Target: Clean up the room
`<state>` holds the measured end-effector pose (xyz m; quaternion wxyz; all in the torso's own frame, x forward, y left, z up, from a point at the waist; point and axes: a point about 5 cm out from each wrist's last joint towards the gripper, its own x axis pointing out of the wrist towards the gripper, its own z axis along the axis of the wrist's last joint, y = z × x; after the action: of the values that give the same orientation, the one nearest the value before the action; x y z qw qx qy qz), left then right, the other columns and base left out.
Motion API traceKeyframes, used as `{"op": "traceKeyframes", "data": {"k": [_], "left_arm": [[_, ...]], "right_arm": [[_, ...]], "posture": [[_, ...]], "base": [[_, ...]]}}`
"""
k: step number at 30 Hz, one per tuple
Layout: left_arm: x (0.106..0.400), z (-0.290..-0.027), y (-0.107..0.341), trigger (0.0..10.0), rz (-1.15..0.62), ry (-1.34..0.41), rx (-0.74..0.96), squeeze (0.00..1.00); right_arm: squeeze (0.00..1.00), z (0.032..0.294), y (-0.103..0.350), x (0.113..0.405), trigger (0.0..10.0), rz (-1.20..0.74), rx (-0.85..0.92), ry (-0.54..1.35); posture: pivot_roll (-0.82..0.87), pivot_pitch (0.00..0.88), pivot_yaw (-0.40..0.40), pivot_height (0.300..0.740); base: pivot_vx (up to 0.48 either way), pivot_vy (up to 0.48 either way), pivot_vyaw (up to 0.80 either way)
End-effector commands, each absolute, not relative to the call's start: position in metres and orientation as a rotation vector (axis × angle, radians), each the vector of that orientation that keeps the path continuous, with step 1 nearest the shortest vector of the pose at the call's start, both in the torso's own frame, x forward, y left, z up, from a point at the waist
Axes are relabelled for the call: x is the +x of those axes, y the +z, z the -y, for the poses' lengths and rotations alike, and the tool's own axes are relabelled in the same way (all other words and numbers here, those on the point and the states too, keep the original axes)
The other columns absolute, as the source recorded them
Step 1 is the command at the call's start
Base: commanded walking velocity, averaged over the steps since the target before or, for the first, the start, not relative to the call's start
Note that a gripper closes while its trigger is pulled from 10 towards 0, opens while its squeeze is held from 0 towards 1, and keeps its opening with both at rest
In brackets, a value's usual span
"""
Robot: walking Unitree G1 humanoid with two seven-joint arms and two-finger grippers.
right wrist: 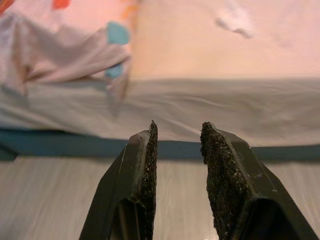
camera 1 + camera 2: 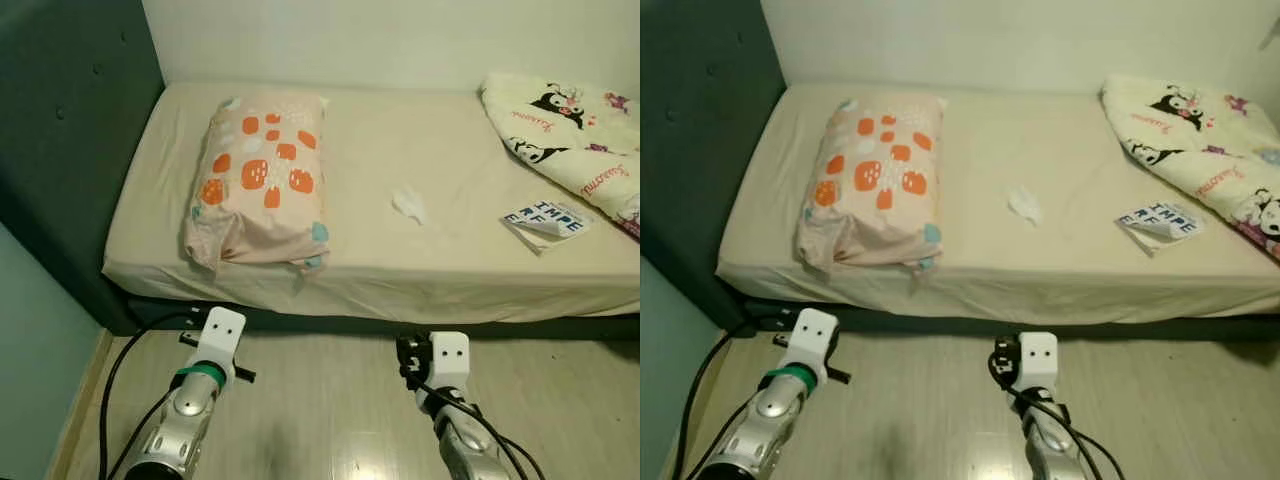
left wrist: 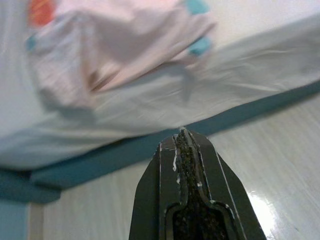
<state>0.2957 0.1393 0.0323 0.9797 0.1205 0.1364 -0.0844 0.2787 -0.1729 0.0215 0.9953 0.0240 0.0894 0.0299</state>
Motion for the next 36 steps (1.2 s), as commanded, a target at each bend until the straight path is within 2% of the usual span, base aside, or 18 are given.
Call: {"op": "traceKeyframes", "data": {"k": [1, 27, 29, 36], "left_arm": [[0.2937, -0.1308, 0.0301, 10.0, -0.287, -0.212, 0.268, 0.00], [0.2973, -0.1361, 0.0335, 10.0, -0.272, -0.178, 0.260, 0.00], [0.2977, -0.1365, 0.0341, 10.0, -0.266, -0.177, 0.261, 0.00], [0.2993, -0.1381, 0.0355, 10.0, -0.258, -0.168, 0.262, 0.00]], "right_arm": [[0.00, 0.1811, 0.0101, 0.2687, 10.0, -0.232, 0.051, 0.028], [0.00, 0.1817, 0.0108, 0.2695, 10.0, -0.230, 0.048, 0.034], [0.00, 0.1818, 0.0109, 0.2697, 10.0, -0.230, 0.048, 0.033], [0.00, 0.1812, 0.0137, 0.2711, 10.0, -0.210, 0.033, 0.040]], "posture": [[-0.06, 0.059, 0.043, 0.726], [-0.06, 0.057, 0.039, 0.726], [-0.06, 0.057, 0.039, 0.726], [-0.06, 0.058, 0.038, 0.726]], "base": [[0.000, 0.000, -0.80], [0.000, 0.000, -0.80], [0.319, 0.000, -0.80], [0.480, 0.000, 0.00]]}}
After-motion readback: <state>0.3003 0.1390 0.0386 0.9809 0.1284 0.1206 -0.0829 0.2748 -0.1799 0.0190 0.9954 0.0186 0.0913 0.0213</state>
